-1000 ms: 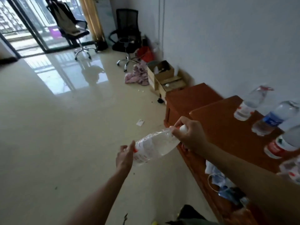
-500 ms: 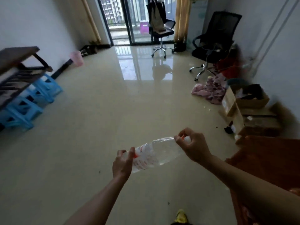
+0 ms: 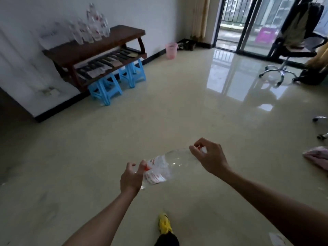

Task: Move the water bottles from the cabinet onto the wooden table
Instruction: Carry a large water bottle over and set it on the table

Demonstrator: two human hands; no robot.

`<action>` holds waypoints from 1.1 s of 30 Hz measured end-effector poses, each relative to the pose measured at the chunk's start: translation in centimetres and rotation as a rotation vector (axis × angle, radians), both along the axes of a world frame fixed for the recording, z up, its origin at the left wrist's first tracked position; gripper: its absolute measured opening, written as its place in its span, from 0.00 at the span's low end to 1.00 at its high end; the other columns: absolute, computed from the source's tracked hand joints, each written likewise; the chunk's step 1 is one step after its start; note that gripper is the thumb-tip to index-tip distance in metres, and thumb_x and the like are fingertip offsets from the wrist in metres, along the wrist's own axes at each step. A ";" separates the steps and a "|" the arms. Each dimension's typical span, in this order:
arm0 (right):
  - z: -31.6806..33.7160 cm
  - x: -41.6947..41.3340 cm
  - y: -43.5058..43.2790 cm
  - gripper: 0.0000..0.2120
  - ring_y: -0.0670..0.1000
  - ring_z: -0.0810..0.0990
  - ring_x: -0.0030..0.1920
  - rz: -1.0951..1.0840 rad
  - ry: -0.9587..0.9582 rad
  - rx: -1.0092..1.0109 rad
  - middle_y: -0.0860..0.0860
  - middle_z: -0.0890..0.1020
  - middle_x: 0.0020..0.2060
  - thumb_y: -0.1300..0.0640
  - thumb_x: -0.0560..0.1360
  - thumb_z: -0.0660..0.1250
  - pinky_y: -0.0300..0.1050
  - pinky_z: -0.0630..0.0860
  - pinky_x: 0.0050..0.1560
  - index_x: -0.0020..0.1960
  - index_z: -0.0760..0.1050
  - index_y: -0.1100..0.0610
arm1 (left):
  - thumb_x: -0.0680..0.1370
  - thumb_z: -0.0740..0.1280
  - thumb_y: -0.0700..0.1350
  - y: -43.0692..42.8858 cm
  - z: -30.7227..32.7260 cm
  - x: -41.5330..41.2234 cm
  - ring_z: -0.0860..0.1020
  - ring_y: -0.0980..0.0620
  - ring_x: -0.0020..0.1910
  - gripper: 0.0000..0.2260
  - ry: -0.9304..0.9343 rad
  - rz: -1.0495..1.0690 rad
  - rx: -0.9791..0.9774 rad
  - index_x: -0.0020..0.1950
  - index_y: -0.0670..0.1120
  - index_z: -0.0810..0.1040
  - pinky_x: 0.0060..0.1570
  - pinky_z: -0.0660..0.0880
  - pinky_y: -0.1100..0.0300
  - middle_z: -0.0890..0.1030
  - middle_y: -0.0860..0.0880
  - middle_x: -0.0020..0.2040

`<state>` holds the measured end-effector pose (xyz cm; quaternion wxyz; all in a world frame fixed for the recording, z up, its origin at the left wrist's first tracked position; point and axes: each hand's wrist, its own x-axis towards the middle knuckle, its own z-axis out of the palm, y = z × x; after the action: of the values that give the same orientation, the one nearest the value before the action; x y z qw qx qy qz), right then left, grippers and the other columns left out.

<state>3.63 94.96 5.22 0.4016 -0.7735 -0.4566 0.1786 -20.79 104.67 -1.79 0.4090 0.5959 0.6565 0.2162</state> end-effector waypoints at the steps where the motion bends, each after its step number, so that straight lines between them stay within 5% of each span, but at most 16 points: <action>1: 0.0 0.2 3.9 0.09 0.43 0.78 0.34 0.015 0.010 0.006 0.42 0.79 0.29 0.50 0.71 0.72 0.44 0.74 0.39 0.34 0.75 0.46 | 0.59 0.52 0.75 3.5 0.1 -0.1 0.78 0.41 0.56 0.43 0.006 0.021 0.001 0.60 0.45 0.74 0.51 0.70 0.53 0.81 0.41 0.57; 7: 3.1 1.4 20.6 0.07 0.38 0.76 0.32 0.047 0.026 0.041 0.41 0.79 0.29 0.50 0.71 0.71 0.39 0.72 0.37 0.35 0.76 0.48 | 0.59 0.51 0.75 20.0 3.0 0.8 0.78 0.41 0.56 0.44 0.020 0.059 0.042 0.60 0.44 0.74 0.51 0.70 0.54 0.81 0.40 0.56; 22: 2.3 13.3 59.7 0.09 0.45 0.77 0.33 0.144 0.028 0.059 0.43 0.79 0.29 0.50 0.71 0.72 0.41 0.70 0.35 0.34 0.75 0.48 | 0.58 0.51 0.76 55.3 2.7 12.0 0.78 0.42 0.55 0.44 0.024 0.162 0.039 0.59 0.45 0.74 0.48 0.68 0.55 0.80 0.41 0.56; 27: 4.5 16.2 74.3 0.10 0.48 0.78 0.34 0.251 0.016 0.088 0.46 0.79 0.30 0.46 0.69 0.71 0.45 0.73 0.37 0.33 0.75 0.47 | 0.71 0.61 0.70 67.2 3.7 14.4 0.77 0.40 0.58 0.33 0.000 0.256 0.043 0.59 0.43 0.75 0.55 0.70 0.52 0.80 0.41 0.59; 30: 4.3 16.5 82.0 0.10 0.49 0.77 0.33 0.298 0.034 0.094 0.45 0.78 0.28 0.38 0.65 0.66 0.48 0.76 0.39 0.32 0.74 0.43 | 0.60 0.53 0.76 72.8 3.8 14.7 0.78 0.41 0.56 0.42 -0.028 0.351 0.048 0.57 0.45 0.76 0.52 0.70 0.53 0.80 0.43 0.57; 33: 3.6 16.7 90.2 0.10 0.48 0.78 0.34 0.346 0.005 0.076 0.43 0.78 0.28 0.43 0.68 0.71 0.48 0.76 0.40 0.32 0.75 0.46 | 0.57 0.51 0.76 80.0 3.0 14.6 0.77 0.41 0.57 0.45 -0.026 0.384 0.036 0.60 0.45 0.75 0.52 0.70 0.53 0.80 0.41 0.57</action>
<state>20.29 185.19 8.83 0.3952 -0.6671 -0.5883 0.2295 -6.18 184.71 1.25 0.3581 0.4639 0.7488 0.3097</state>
